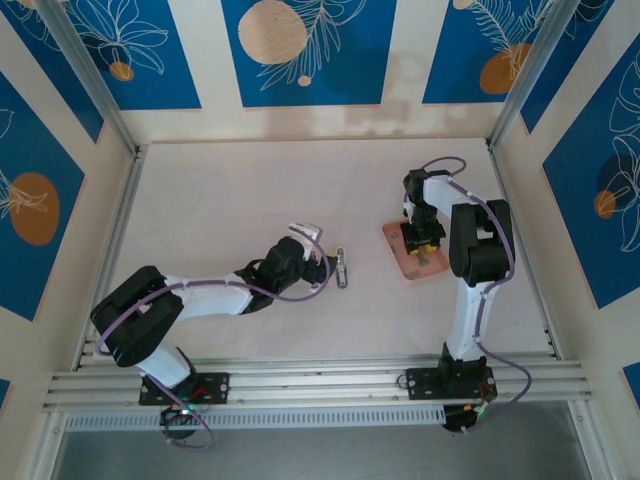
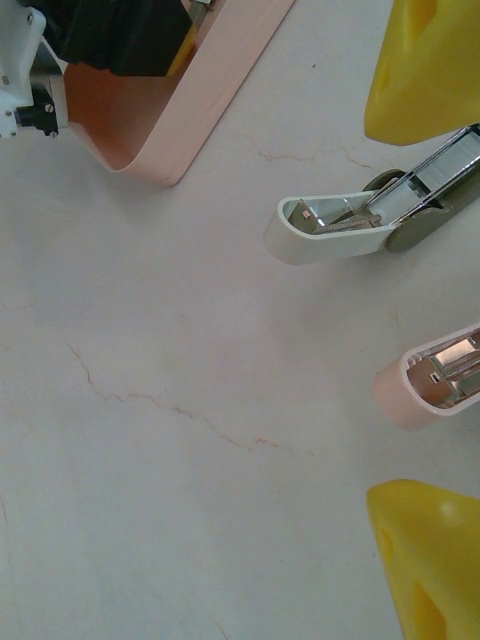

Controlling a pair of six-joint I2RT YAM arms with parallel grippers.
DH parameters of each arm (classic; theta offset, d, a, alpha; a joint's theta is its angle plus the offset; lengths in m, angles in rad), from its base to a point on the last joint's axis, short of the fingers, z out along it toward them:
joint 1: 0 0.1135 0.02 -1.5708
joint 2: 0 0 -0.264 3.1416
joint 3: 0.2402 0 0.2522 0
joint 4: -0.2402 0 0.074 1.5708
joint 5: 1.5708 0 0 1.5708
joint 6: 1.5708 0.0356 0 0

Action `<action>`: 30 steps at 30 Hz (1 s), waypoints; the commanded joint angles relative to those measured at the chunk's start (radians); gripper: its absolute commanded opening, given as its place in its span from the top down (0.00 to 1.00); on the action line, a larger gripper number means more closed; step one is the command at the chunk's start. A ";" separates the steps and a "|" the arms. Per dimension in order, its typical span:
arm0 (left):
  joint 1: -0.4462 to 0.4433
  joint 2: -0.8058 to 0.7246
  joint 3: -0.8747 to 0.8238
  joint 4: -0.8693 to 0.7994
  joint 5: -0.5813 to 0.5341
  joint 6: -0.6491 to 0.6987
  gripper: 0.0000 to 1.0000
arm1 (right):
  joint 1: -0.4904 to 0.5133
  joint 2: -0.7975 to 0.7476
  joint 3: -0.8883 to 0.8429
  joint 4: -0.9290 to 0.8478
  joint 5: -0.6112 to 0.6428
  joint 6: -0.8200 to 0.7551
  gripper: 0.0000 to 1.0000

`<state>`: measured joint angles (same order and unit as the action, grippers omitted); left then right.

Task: Load the staples into the stapler

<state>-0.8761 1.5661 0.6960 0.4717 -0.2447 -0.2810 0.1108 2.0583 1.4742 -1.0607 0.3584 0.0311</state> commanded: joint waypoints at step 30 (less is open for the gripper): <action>-0.012 -0.023 -0.006 0.027 -0.007 0.012 0.13 | -0.019 -0.110 -0.026 0.056 -0.190 0.051 0.80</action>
<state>-0.8761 1.5661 0.6960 0.4789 -0.2447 -0.2787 0.0910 1.9656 1.4506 -1.0176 0.2115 0.0547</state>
